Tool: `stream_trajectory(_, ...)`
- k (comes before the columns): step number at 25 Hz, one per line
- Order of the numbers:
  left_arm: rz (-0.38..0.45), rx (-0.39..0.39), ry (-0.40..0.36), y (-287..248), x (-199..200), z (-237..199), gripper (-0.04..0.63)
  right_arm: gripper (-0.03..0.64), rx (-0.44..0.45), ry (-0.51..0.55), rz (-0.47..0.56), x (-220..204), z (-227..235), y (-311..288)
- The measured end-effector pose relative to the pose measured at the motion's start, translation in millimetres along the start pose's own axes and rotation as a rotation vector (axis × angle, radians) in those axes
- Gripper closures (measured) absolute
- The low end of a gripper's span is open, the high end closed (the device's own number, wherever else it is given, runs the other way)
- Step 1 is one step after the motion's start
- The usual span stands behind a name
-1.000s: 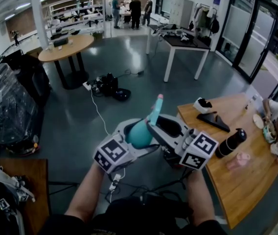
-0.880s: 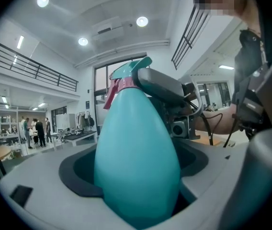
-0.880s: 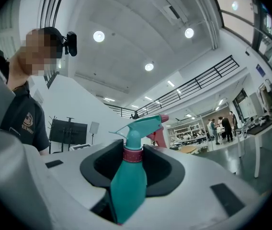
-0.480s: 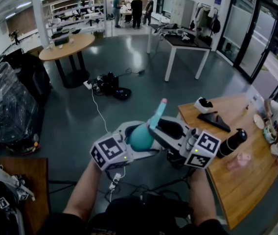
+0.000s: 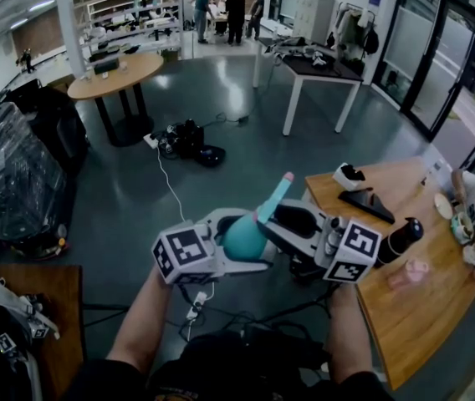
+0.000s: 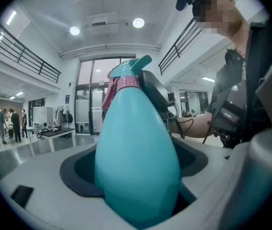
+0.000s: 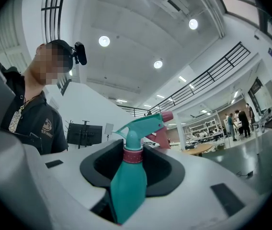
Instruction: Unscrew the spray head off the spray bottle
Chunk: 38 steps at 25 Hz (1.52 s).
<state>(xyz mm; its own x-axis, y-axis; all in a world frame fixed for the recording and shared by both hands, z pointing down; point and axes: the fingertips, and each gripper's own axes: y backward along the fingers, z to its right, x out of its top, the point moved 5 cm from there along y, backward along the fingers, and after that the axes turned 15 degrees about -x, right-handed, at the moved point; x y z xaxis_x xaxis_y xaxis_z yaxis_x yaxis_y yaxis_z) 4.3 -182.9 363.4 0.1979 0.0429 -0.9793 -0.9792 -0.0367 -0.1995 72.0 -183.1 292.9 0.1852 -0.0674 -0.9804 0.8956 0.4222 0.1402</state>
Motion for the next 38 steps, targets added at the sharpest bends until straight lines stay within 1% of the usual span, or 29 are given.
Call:
stream_trajectory(12,0.044,-0.183,0.036,-3,1,18,0.160,0.486,0.119,-0.030,0.003,0,-10,5)
stream_trajectory(16,0.067,-0.255,0.040,-3,5,25,0.160,0.486,0.192,-0.081,0.014,1,-12,7)
stream_trajectory(18,0.074,-0.254,0.037,-3,5,25,0.160,0.484,0.203,-0.094,0.021,0,-12,7)
stream_trajectory(21,0.078,-0.211,0.035,-4,4,23,0.160,0.472,0.157,-0.068,0.025,-1,-12,6)
stream_trajectory(24,0.086,-0.130,0.042,-2,1,13,0.160,0.468,0.069,-0.058,0.016,-3,-6,4)
stream_trajectory(27,0.086,-0.023,0.046,0,-2,2,0.160,0.466,-0.001,-0.048,0.005,-3,-1,1)
stream_trajectory(29,0.092,0.058,0.048,2,-4,-8,0.158,0.445,-0.044,-0.042,0.007,-3,2,0)
stream_trajectory(32,0.103,0.197,0.051,7,-6,-21,0.158,0.442,-0.157,-0.019,0.011,-4,10,-3)
stream_trajectory(35,0.086,0.329,0.048,11,-7,-31,0.158,0.442,-0.260,-0.002,0.007,-5,15,-7)
stream_trajectory(38,0.067,0.415,0.054,11,-10,-39,0.158,0.442,-0.309,0.011,-0.009,-7,15,-13)
